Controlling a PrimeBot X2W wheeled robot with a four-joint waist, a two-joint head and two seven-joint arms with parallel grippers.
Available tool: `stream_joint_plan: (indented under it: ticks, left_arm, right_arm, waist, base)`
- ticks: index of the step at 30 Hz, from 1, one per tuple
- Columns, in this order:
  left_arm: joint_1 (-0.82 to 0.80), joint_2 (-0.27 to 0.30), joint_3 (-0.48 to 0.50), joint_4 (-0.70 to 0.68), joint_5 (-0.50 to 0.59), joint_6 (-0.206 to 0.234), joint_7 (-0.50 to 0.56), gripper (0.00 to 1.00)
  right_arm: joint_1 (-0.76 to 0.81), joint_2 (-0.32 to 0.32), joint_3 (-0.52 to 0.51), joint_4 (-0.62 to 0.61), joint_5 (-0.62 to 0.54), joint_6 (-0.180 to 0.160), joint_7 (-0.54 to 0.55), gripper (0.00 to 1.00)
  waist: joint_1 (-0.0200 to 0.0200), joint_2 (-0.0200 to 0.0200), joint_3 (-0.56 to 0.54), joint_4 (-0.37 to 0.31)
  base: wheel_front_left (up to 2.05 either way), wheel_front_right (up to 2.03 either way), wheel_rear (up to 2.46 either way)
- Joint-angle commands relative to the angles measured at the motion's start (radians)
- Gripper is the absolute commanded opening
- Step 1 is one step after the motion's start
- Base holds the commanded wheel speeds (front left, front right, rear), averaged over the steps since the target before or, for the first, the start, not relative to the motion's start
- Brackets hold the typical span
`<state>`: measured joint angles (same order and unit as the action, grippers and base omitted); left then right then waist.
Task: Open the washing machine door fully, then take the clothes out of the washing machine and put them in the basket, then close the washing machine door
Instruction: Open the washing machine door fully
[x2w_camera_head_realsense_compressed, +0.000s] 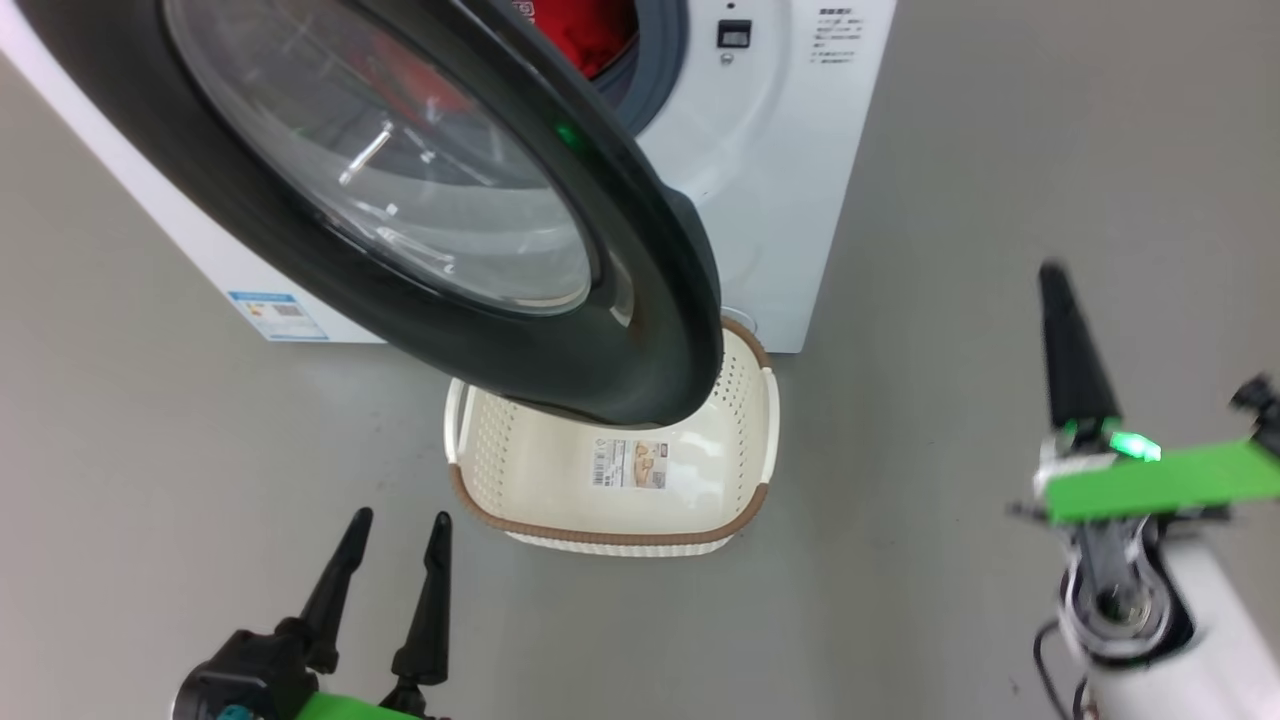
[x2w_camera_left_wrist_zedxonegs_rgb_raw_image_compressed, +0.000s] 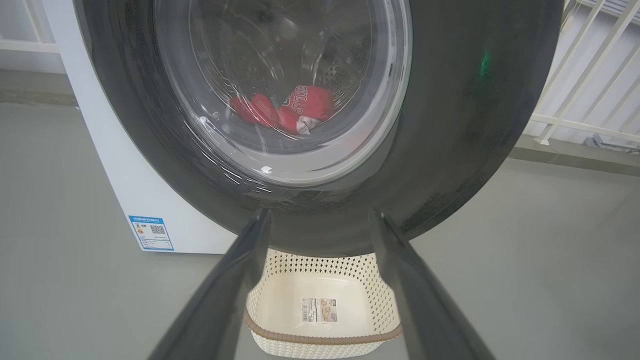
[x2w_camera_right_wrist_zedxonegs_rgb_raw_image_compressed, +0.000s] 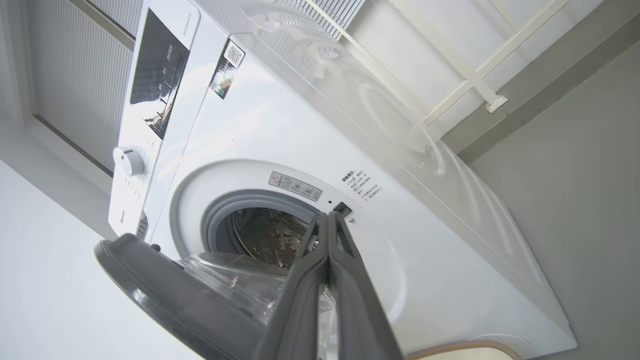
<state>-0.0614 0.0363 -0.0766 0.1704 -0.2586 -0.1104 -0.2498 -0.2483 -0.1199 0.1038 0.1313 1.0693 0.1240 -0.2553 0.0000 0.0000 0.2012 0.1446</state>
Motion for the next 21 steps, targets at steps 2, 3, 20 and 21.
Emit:
stream_joint_plan:
  ticks: [2, 3, 20, 21]
  left_arm:
    - [-0.022, 0.014, 0.018, -0.023, -0.008, 0.008, -0.012, 1.0]
    - [-0.024, 0.014, 0.015, -0.024, -0.01, 0.008, -0.012, 1.0]
    - [-0.056, 0.014, -0.053, -0.008, -0.058, 0.01, -0.012, 1.0]
    - [-0.056, 0.014, -0.056, -0.008, -0.06, 0.01, -0.012, 1.0]
  right_arm:
    - [-0.093, -0.032, 0.046, -0.033, 0.161, 0.007, -0.004, 0.0]
    - [-0.12, -0.044, 0.058, -0.033, 0.225, 0.007, 0.007, 0.0]
    - [-0.428, -0.106, 0.1, 0.196, 0.752, 0.007, 0.799, 0.0]
    - [-0.442, -0.111, 0.105, 0.216, 0.76, 0.007, 0.837, 0.0]
  waist:
    - [0.0, 0.0, 0.013, 0.021]
    - [0.0, 0.0, 0.017, 0.027]
    - [0.0, 0.0, 0.075, 0.118]
    - [0.0, 0.0, 0.077, 0.123]
  base:
    - [0.0, 0.0, 0.0]
    - [0.0, 0.0, 0.0]
    - [0.0, 0.0, 0.0]
    - [0.0, 0.0, 0.0]
